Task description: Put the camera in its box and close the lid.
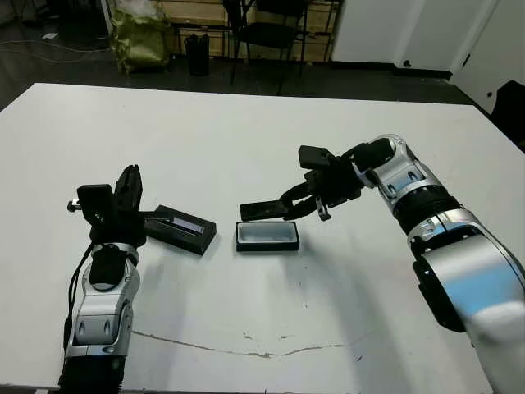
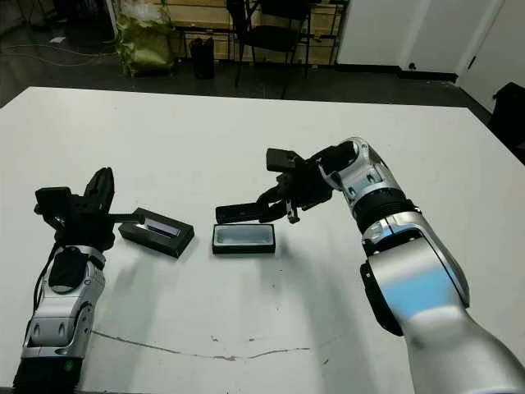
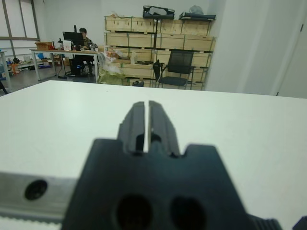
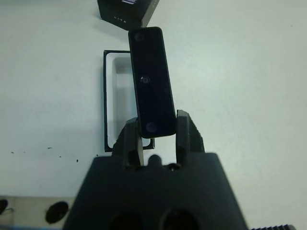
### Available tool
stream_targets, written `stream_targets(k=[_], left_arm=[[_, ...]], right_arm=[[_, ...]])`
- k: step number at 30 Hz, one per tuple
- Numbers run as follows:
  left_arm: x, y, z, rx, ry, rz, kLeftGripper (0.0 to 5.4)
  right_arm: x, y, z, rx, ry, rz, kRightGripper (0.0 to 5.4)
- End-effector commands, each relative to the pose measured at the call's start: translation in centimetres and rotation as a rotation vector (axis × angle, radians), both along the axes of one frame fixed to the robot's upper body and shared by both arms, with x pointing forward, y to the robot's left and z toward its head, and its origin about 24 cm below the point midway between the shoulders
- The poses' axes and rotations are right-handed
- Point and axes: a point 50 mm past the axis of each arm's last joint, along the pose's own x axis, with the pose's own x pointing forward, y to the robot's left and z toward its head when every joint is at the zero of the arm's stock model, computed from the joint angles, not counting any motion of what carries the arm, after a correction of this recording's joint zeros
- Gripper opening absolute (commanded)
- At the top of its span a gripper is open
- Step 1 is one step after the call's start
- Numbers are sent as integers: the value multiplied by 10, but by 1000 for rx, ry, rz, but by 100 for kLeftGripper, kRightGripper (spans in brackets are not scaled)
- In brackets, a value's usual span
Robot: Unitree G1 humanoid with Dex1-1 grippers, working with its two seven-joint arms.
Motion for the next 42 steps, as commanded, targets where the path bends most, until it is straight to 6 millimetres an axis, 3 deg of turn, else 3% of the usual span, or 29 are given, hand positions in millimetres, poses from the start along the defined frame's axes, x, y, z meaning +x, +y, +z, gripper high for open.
stream_targets(k=[1, 20, 42], left_arm=[[-2, 1, -8, 3, 46, 5, 0], [-3, 2, -9, -6, 43, 12, 0], [-3, 0, -8, -3, 35, 11, 0]], right_arm=[[0, -8, 0, 8, 2, -31, 38], [-6, -16, -1, -82, -7, 50, 38], [-11, -6, -12, -160, -3, 99, 38]])
